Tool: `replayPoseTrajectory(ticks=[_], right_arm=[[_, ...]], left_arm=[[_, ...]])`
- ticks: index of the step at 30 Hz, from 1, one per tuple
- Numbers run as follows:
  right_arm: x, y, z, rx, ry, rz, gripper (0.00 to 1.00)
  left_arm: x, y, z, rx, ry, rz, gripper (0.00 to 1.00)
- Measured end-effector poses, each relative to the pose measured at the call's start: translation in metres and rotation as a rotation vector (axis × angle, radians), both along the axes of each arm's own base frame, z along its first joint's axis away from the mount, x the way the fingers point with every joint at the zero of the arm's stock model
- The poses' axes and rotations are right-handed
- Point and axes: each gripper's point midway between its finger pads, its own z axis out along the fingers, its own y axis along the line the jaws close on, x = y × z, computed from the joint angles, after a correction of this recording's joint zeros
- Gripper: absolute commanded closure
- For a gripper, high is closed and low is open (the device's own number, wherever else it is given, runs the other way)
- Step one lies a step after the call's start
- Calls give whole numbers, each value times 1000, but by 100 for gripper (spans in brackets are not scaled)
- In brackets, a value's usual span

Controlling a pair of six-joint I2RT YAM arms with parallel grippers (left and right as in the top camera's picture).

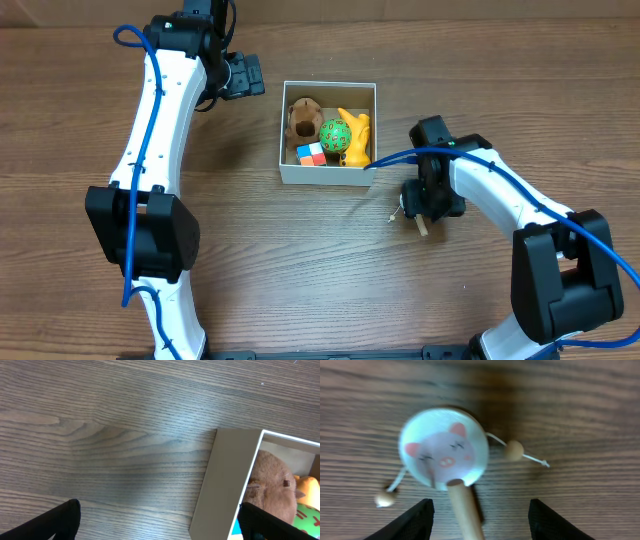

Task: Pack container
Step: 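Reach the right gripper to the pig-face rattle drum and grasp its handle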

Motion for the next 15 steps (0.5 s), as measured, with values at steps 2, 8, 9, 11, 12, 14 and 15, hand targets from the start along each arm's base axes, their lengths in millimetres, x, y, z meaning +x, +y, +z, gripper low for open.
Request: replayPoseTrajectory(ticks=[2, 8, 9, 11, 12, 14, 15], right_arm=[[-3, -1, -3, 3, 11, -4, 38], [-4, 0, -6, 11, 5, -4, 40], [-6, 0, -9, 11, 7, -4, 40], [-10, -2, -13, 9, 17, -4, 41], [-12, -2, -16, 8, 19, -4, 40], [-14, -3, -18, 5, 19, -4, 40], [-14, -3, -19, 5, 17, -4, 42]], left_arm=[[0, 0, 0, 0, 0, 0, 0], [0, 0, 0, 0, 0, 0, 0], [0, 0, 0, 0, 0, 0, 0], [0, 0, 0, 0, 0, 0, 0], [0, 0, 0, 0, 0, 0, 0], [0, 0, 0, 0, 0, 0, 0], [0, 0, 0, 0, 0, 0, 0]])
